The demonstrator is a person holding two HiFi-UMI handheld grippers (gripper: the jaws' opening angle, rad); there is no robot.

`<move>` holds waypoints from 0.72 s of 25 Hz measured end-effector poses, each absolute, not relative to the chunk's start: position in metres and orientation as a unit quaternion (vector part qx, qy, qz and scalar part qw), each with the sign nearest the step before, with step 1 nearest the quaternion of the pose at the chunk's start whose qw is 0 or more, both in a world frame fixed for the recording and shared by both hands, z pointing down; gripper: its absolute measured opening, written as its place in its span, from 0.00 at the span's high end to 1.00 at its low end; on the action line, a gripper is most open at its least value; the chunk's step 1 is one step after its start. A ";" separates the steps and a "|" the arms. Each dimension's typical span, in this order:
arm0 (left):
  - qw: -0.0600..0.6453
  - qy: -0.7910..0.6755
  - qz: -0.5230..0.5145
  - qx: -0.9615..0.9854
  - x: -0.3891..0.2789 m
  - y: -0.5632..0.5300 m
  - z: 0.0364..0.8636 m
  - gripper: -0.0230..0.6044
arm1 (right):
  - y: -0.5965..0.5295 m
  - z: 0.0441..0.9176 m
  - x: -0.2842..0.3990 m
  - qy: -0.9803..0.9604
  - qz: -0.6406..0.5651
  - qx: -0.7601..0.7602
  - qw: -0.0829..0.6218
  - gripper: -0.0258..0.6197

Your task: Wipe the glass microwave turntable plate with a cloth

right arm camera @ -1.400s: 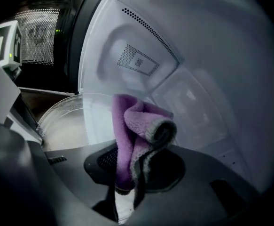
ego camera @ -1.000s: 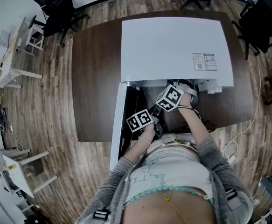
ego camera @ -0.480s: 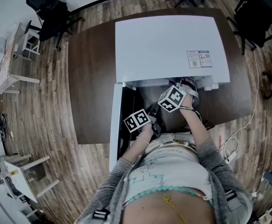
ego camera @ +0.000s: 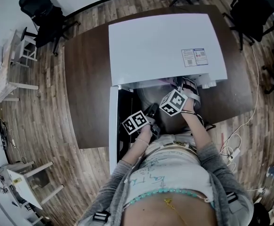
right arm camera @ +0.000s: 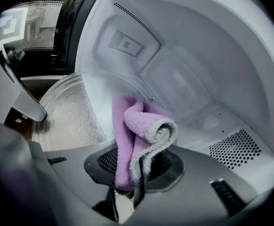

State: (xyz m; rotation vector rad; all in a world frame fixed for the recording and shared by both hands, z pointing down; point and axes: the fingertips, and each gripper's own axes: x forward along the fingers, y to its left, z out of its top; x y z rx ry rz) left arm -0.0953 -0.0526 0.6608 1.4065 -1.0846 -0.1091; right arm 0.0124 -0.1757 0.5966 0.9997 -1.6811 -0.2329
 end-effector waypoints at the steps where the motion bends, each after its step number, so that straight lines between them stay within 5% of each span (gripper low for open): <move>1: 0.630 -0.474 -0.048 0.614 -0.095 -0.053 0.661 0.77 | -0.174 0.597 0.015 -0.711 -0.095 0.425 0.553 0.79; 18: 0.626 -0.476 -0.049 0.616 -0.096 -0.053 0.660 0.77 | -0.130 0.618 0.051 -0.700 -0.026 0.429 0.570 0.79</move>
